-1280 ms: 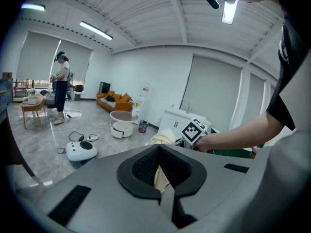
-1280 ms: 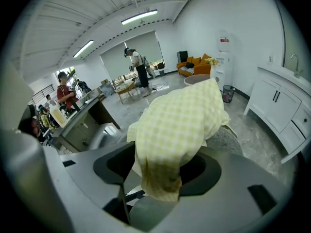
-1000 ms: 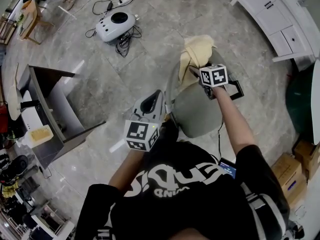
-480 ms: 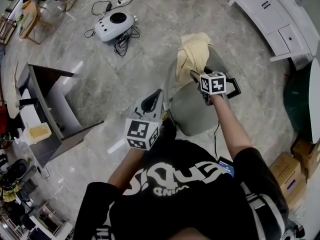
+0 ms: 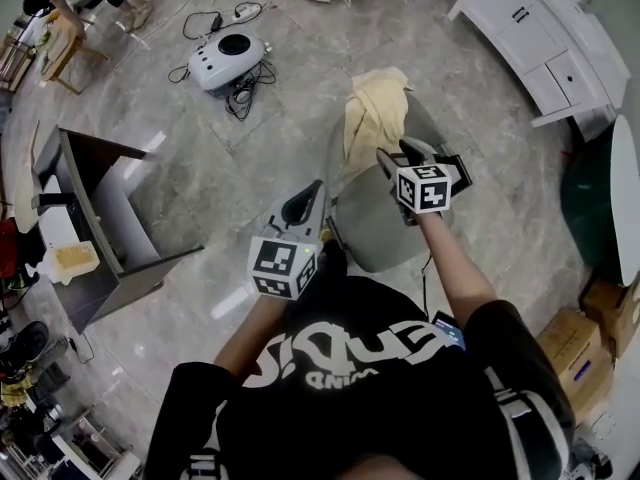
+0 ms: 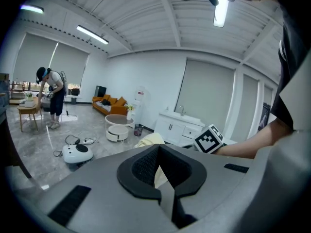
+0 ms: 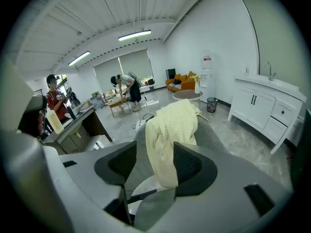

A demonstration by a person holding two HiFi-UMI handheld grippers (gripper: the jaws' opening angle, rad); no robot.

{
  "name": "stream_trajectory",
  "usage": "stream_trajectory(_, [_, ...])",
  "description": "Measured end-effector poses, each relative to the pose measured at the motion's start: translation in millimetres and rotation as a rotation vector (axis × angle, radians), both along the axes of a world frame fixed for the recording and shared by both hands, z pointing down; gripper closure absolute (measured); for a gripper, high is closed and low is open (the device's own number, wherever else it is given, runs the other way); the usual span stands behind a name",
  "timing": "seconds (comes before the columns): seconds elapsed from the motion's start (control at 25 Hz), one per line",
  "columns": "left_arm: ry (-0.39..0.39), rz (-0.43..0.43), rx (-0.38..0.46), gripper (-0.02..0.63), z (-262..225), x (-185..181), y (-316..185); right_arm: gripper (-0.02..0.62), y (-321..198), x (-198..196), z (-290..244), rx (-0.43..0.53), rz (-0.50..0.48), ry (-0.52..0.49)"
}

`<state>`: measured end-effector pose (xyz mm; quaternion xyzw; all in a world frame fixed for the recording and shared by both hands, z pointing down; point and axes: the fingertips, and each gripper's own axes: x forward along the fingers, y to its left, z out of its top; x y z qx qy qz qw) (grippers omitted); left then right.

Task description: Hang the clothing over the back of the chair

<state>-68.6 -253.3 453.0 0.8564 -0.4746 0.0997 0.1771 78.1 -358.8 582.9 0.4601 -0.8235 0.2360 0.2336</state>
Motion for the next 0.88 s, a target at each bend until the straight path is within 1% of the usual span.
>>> stream_trajectory(0.04, [0.001,0.000,0.003,0.592,-1.8,1.2,2.7,0.361,6.1,-0.7,-7.8,0.015,-0.003,-0.009])
stream_trajectory(0.16, [0.004,0.001,0.015,0.592,-7.2,4.3,10.4,0.442,24.8,-5.2,-33.5,0.064,-0.017,-0.042])
stream_trajectory(0.28, [0.003,0.000,0.028,0.592,-12.0,8.2,19.1,0.489,45.1,-8.0,-59.2,0.114,-0.029,-0.086])
stream_trajectory(0.36, [0.005,-0.004,0.039,0.592,-16.4,10.5,25.8,0.545,59.9,-7.3,-77.6,0.152,-0.034,-0.118])
stream_trajectory(0.4, [0.006,-0.007,0.044,0.592,-18.8,11.2,29.2,0.559,67.6,-6.5,-87.3,0.172,-0.036,-0.133])
stream_trajectory(0.56, [0.017,-0.023,0.060,0.592,-27.0,10.0,43.9,0.577,100.1,-3.6,-122.0,0.249,-0.035,-0.165])
stream_trajectory(0.68, [0.027,-0.033,0.069,0.592,-31.6,7.5,55.4,0.577,126.0,-2.3,-139.4,0.287,-0.030,-0.177])
stream_trajectory(0.88, [0.032,-0.028,0.090,0.592,-40.3,6.9,72.1,0.577,162.8,7.7,-160.8,0.343,0.021,-0.200])
